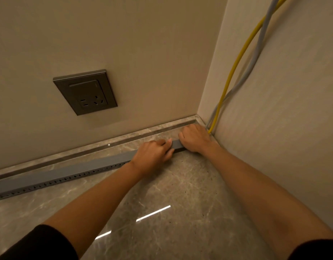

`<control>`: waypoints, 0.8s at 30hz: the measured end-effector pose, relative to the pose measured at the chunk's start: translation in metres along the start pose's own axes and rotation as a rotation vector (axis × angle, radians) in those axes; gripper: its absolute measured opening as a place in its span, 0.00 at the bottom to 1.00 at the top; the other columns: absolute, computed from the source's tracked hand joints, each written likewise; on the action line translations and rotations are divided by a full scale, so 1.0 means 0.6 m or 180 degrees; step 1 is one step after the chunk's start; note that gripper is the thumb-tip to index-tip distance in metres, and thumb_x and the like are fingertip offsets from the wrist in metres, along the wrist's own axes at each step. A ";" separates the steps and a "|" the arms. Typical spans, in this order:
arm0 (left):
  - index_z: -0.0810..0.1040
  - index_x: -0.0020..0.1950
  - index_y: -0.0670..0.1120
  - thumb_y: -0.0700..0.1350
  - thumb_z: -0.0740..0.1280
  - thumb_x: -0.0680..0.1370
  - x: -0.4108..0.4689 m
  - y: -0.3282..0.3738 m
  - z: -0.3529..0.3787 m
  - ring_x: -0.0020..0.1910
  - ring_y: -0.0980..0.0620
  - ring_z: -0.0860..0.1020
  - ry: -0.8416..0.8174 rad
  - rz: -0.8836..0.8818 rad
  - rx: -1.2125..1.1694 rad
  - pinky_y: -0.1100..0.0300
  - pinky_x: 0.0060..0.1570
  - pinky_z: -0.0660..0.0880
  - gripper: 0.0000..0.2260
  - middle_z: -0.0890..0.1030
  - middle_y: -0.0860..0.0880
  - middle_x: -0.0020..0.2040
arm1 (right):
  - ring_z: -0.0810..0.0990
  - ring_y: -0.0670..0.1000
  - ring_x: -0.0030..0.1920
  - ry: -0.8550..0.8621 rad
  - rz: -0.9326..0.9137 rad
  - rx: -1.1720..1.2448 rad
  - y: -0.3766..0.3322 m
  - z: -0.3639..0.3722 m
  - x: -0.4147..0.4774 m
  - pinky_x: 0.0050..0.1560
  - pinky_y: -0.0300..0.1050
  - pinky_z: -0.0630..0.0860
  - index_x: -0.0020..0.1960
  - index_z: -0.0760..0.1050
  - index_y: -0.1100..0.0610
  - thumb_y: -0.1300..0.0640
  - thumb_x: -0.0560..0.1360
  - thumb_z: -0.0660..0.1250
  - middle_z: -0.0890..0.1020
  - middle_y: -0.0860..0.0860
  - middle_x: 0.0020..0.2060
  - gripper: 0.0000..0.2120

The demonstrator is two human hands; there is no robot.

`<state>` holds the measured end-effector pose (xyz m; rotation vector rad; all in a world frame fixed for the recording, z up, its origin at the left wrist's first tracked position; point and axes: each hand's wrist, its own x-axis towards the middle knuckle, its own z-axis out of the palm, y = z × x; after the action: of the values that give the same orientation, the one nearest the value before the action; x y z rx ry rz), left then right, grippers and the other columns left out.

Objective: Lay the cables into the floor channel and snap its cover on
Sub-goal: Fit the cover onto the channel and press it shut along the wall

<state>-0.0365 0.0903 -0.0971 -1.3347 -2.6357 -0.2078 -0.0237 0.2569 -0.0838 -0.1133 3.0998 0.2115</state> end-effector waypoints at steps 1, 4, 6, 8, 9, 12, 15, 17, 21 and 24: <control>0.82 0.50 0.42 0.48 0.60 0.79 0.009 0.000 -0.008 0.36 0.44 0.82 -0.0130 -0.0318 -0.0427 0.54 0.33 0.77 0.14 0.84 0.43 0.41 | 0.78 0.61 0.57 0.0032 0.0036 0.0059 0.000 0.002 0.003 0.53 0.52 0.73 0.53 0.78 0.65 0.59 0.81 0.51 0.81 0.62 0.56 0.17; 0.80 0.54 0.42 0.50 0.67 0.77 0.042 -0.007 -0.024 0.51 0.43 0.79 -0.0953 -0.1119 -0.1269 0.54 0.47 0.74 0.13 0.83 0.41 0.51 | 0.79 0.61 0.57 -0.0014 0.0108 0.0184 -0.001 0.001 0.004 0.53 0.52 0.73 0.52 0.78 0.65 0.58 0.81 0.52 0.81 0.62 0.56 0.18; 0.78 0.57 0.41 0.52 0.68 0.75 0.060 -0.013 -0.027 0.52 0.44 0.77 -0.1567 -0.1321 -0.1509 0.56 0.46 0.71 0.17 0.80 0.42 0.53 | 0.79 0.60 0.57 0.0030 0.0102 0.0253 -0.002 -0.005 -0.001 0.52 0.51 0.73 0.52 0.78 0.64 0.58 0.81 0.52 0.81 0.61 0.56 0.18; 0.76 0.57 0.40 0.53 0.68 0.75 0.073 -0.018 -0.028 0.48 0.47 0.74 -0.2042 -0.1359 -0.1581 0.56 0.45 0.69 0.18 0.76 0.44 0.50 | 0.79 0.59 0.57 0.0025 0.0082 0.0273 -0.003 -0.010 -0.008 0.52 0.51 0.73 0.53 0.78 0.65 0.59 0.81 0.52 0.81 0.61 0.56 0.17; 0.76 0.55 0.41 0.52 0.68 0.75 0.077 -0.017 -0.028 0.47 0.48 0.73 -0.2157 -0.1390 -0.1602 0.57 0.44 0.68 0.16 0.75 0.46 0.49 | 0.79 0.59 0.57 0.0048 0.0097 0.0316 -0.003 -0.008 -0.010 0.51 0.51 0.73 0.53 0.79 0.65 0.60 0.81 0.52 0.81 0.61 0.56 0.17; 0.75 0.57 0.40 0.49 0.67 0.76 0.081 -0.003 -0.031 0.49 0.46 0.75 -0.2146 -0.1413 -0.1465 0.58 0.45 0.67 0.15 0.76 0.44 0.51 | 0.83 0.61 0.43 0.0316 0.0087 0.0354 -0.007 0.002 -0.011 0.38 0.50 0.76 0.39 0.81 0.66 0.60 0.76 0.56 0.84 0.63 0.41 0.17; 0.76 0.59 0.40 0.49 0.66 0.76 0.069 0.012 -0.025 0.55 0.43 0.77 -0.1793 -0.1318 -0.1167 0.55 0.49 0.72 0.16 0.78 0.41 0.57 | 0.76 0.54 0.17 0.0452 0.0357 0.0430 -0.004 0.024 -0.008 0.16 0.35 0.65 0.18 0.73 0.58 0.56 0.64 0.53 0.77 0.55 0.17 0.19; 0.76 0.57 0.41 0.49 0.67 0.76 0.061 0.016 -0.022 0.55 0.42 0.77 -0.1580 -0.1299 -0.1059 0.53 0.53 0.74 0.15 0.78 0.41 0.58 | 0.73 0.51 0.14 0.0411 0.0440 0.0354 -0.006 0.031 -0.010 0.14 0.32 0.61 0.17 0.71 0.57 0.54 0.62 0.52 0.75 0.52 0.15 0.19; 0.73 0.60 0.41 0.48 0.65 0.77 0.054 0.021 -0.019 0.58 0.42 0.75 -0.1441 -0.1231 -0.0921 0.52 0.55 0.72 0.16 0.76 0.40 0.60 | 0.73 0.51 0.14 0.0590 0.0445 0.0367 -0.007 0.024 -0.005 0.14 0.31 0.60 0.16 0.71 0.58 0.54 0.62 0.52 0.75 0.53 0.14 0.19; 0.72 0.61 0.41 0.48 0.64 0.77 0.054 0.021 -0.016 0.59 0.42 0.74 -0.1396 -0.1230 -0.0949 0.52 0.57 0.71 0.16 0.75 0.40 0.62 | 0.73 0.52 0.14 0.0862 0.0421 0.0383 -0.005 0.033 -0.003 0.14 0.33 0.62 0.16 0.71 0.59 0.54 0.66 0.53 0.75 0.53 0.14 0.22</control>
<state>-0.0440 0.1212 -0.0799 -1.0185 -3.3367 -0.4159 -0.0210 0.2565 -0.1040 0.0731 3.3826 0.0124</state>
